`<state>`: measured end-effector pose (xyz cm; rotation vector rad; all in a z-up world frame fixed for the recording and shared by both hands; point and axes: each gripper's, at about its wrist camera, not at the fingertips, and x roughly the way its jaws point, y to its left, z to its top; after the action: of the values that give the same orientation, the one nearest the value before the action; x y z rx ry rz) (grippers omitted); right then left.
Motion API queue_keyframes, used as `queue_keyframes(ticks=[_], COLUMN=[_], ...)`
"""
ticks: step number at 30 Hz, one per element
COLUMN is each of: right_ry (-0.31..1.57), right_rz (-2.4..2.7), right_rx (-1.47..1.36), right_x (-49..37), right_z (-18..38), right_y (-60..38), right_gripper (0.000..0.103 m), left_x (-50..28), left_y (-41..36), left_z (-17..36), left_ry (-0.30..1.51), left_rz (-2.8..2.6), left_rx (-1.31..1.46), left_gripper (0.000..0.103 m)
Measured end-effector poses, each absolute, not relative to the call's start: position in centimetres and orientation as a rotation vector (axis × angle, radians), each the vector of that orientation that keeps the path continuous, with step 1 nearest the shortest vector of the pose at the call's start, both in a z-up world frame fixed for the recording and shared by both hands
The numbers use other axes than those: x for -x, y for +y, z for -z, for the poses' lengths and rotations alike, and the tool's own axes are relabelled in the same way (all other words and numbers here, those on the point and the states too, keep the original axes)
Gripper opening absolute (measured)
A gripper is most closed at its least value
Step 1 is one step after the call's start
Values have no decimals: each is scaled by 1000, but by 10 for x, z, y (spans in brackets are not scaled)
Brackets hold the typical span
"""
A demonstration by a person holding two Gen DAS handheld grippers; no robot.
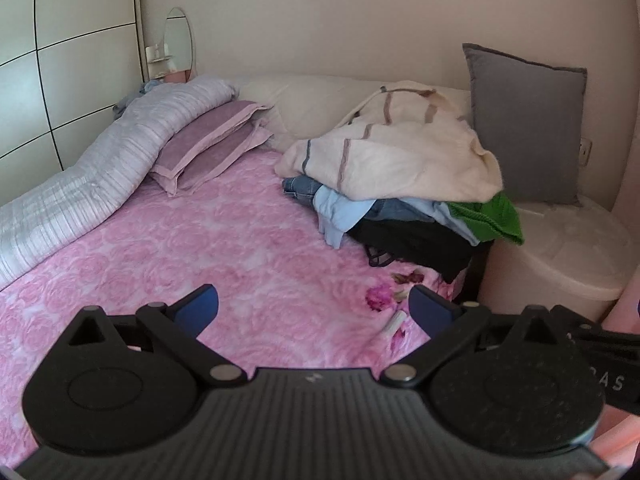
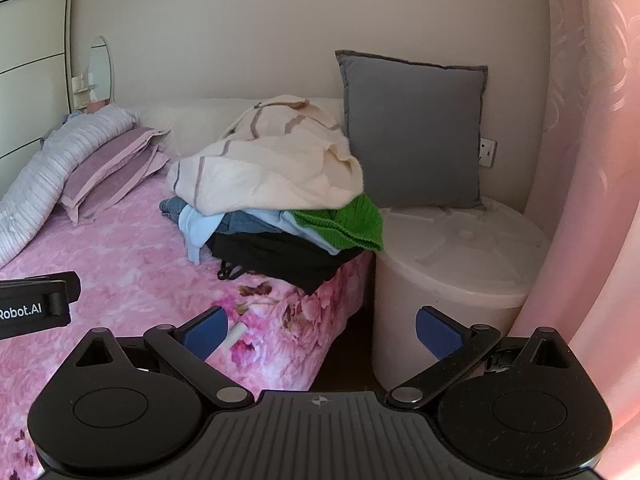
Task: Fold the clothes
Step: 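Move both tools toward the clothes pile on the bed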
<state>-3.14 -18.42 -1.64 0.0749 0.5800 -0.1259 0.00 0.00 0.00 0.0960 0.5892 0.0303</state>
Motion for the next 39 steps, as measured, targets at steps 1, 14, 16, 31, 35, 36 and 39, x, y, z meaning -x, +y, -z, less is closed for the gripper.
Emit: queue_keyframes(ticks=[1, 14, 16, 31, 35, 36, 39], right_ry=[576, 546, 543, 556, 570, 574, 587], right_rz=[126, 104, 103, 94, 110, 114, 124], right_rx=[-74, -49, -51, -90, -84, -84, -78], right_x=[32, 36, 35, 5, -19, -25, -52], right_z=[17, 6, 5, 12, 21, 24, 36], right_y=[-184, -167, -167, -170, -172, -173, -172], right_gripper=[103, 103, 103, 103, 103, 103, 103], left_x=[0, 19, 19, -10, -37, -45, -75], left_y=[-1, 29, 32, 47, 50, 52, 55], left_z=[0, -4, -4, 3, 13, 18, 33], left_ry=[591, 567, 573, 595, 607, 610, 628], left_rz=[-33, -34, -39, -52, -36, -30, -13], left_rx=[-100, -54, -57, -69, -72, -70, -68], left_gripper=[101, 101, 101, 101, 101, 101, 101])
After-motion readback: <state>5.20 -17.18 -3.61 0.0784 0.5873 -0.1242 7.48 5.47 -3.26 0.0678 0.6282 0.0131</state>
